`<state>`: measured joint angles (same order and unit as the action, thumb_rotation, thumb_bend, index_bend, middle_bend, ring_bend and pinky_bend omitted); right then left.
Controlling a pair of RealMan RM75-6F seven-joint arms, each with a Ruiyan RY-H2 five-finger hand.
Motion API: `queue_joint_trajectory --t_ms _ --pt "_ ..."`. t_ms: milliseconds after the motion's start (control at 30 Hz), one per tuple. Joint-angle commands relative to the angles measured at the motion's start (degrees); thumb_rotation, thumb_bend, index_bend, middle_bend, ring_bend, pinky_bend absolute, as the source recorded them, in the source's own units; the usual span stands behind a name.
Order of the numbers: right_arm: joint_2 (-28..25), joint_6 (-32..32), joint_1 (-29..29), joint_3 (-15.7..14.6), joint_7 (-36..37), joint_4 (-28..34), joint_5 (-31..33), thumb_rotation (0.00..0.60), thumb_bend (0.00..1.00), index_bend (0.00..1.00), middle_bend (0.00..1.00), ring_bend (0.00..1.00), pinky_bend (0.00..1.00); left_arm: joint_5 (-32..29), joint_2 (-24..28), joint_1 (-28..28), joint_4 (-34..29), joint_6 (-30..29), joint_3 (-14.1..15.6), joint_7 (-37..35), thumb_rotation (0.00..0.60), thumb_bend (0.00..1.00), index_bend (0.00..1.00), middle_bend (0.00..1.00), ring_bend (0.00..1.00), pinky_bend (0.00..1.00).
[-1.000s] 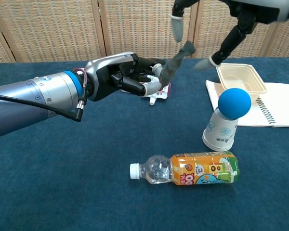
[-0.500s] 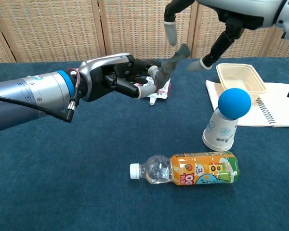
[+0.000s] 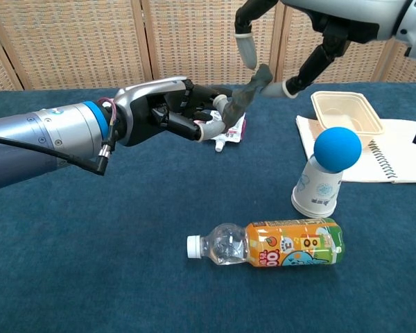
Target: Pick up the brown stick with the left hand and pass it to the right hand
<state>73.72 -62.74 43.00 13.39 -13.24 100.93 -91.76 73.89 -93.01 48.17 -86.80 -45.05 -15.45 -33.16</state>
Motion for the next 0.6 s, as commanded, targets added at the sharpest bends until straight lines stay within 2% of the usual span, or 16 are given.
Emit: queue_joint_trajectory --t_ms 33,300,500,600 --pt "0.03 -0.03 0.10 -0.13 -0.08 0.00 0.00 0.600 0.39 0.60 0.07 0.00 0.00 0.04 0.08 0.01 -0.14 -0.04 0.06 0.05 0.600 0.49 0.78 0.00 0.00 0.00" --pt "0.43 -0.51 0.43 -0.55 0.05 0.19 -0.07 0.600 0.45 0.61 0.07 0.00 0.00 -0.40 0.08 0.28 -0.46 0.11 0.12 0.53 0.600 0.49 0.78 0.00 0.00 0.00" --pt "0.04 -0.44 0.54 -0.99 -0.67 0.24 -0.09 0.600 0.57 0.62 0.07 0.00 0.00 -0.56 -0.08 0.35 -0.52 0.07 0.26 0.81 0.600 0.49 0.78 0.00 0.00 0.00" --pt "-0.24 -0.28 0.59 -1.36 -0.59 0.79 -0.13 0.600 0.63 0.67 0.08 0.00 0.00 -0.66 -0.07 0.37 -0.59 -0.01 0.19 0.82 0.600 0.49 0.78 0.00 0.00 0.00"
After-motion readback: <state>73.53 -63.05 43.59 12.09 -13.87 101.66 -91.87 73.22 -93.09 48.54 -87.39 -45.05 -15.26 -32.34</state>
